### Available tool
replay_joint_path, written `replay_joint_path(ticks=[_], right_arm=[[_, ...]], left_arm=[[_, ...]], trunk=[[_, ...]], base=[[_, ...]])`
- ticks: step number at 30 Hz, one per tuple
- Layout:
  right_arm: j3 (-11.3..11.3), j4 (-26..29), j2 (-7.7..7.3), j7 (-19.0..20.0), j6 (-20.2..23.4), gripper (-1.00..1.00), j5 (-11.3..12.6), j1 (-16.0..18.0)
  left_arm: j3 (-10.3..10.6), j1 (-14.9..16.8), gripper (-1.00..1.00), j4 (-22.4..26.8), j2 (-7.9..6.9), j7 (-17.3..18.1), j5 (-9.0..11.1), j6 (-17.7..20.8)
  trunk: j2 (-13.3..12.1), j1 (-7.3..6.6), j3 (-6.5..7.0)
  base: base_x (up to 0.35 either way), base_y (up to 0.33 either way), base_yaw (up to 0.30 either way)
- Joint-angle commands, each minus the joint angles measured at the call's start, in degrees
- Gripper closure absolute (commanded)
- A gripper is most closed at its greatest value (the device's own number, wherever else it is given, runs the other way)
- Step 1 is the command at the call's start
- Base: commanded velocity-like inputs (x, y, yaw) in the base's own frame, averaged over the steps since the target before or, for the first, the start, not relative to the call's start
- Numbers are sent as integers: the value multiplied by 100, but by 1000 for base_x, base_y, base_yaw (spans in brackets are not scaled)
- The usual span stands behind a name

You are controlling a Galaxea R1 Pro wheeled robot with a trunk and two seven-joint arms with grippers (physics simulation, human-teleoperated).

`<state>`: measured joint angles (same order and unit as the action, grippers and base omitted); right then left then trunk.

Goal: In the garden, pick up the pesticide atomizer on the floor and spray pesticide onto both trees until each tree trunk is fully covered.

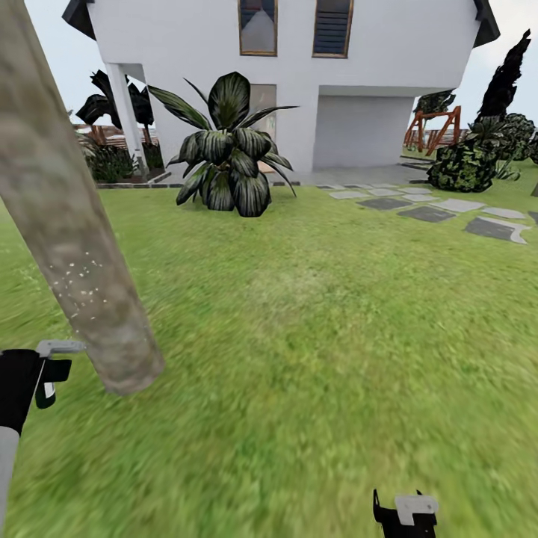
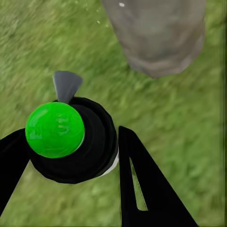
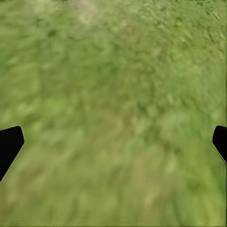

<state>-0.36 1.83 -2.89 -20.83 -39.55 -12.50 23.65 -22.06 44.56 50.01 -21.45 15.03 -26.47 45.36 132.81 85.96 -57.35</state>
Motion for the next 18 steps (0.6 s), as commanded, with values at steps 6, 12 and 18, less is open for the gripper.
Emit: replay_joint_path(ticks=[6, 12, 18], right_arm=[[0, 1, -1, 0, -3, -100, 2, 0], [0, 1, 7, 0, -4, -100, 2, 2], [0, 1, 8, 0, -7, -100, 2, 0]], left_arm=[[-3, -129, 100, -8, -9, -80, -15, -2], [-42, -175, 100, -183, -9, -114, -11, -13], [-35, -176, 100, -469, -2, -284, 9, -163]], trunk=[[0, 0, 0], [0, 0, 0], [0, 0, 0]], base=[[178, -223, 0], [55, -79, 55], [1, -2, 249]])
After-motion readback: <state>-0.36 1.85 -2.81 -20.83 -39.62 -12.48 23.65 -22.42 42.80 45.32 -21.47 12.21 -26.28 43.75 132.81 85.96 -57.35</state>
